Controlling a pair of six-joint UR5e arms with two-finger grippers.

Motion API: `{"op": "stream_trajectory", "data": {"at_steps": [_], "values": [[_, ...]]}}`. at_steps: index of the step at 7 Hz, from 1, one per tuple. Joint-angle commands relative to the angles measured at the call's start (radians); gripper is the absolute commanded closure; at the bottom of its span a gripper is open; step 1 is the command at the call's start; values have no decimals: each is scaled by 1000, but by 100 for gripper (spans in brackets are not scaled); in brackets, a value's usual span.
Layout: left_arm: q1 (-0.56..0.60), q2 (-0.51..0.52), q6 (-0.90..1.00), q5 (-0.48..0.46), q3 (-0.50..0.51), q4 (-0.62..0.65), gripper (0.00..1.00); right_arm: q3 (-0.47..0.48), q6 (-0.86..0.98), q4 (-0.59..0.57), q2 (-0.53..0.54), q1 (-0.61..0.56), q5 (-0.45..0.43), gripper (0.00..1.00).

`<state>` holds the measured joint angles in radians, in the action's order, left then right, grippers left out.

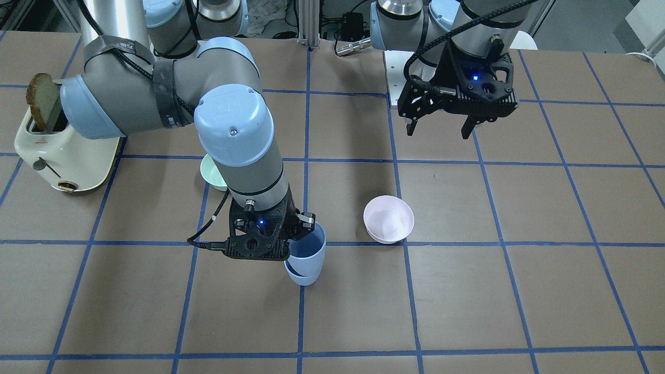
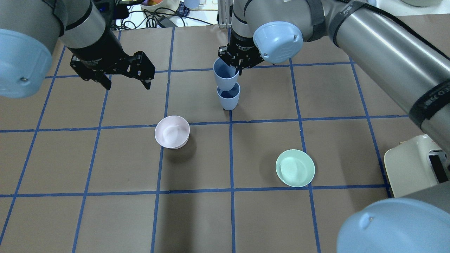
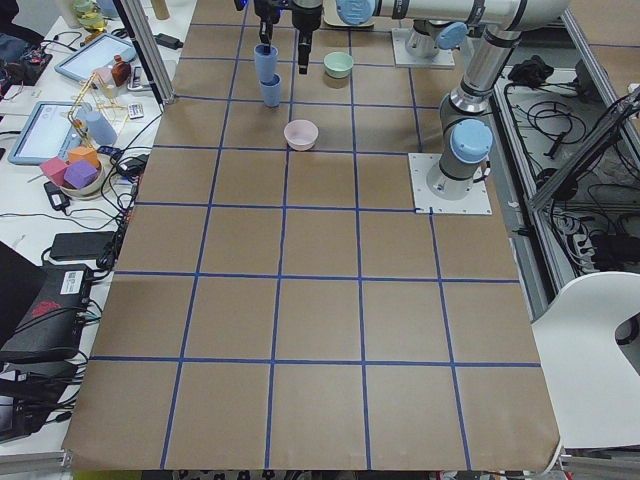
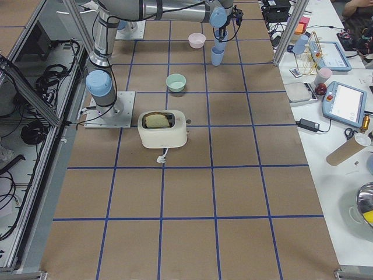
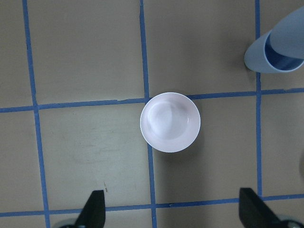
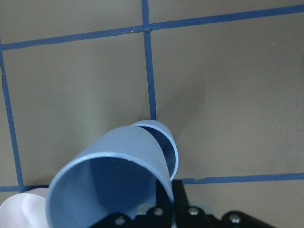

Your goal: Stack blue cups with both arms

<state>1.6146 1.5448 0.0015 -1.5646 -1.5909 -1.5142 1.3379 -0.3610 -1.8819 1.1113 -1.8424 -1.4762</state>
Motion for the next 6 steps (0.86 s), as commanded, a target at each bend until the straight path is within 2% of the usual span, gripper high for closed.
{"op": "stream_trajectory", "data": {"at_steps": [1,4,5,6], "values": [[-1,0,-3,0,0,0,0,4,0,3,-2,0,-4,100],[1,0,0,0,0,0,0,12,-12,-3,-28,0,-10,100],[1,0,0,0,0,0,0,12,-15,-6,-31,0,-9,70],[1,0,0,0,0,0,0,20,-10,-2,-33,0,-10,56]]}}
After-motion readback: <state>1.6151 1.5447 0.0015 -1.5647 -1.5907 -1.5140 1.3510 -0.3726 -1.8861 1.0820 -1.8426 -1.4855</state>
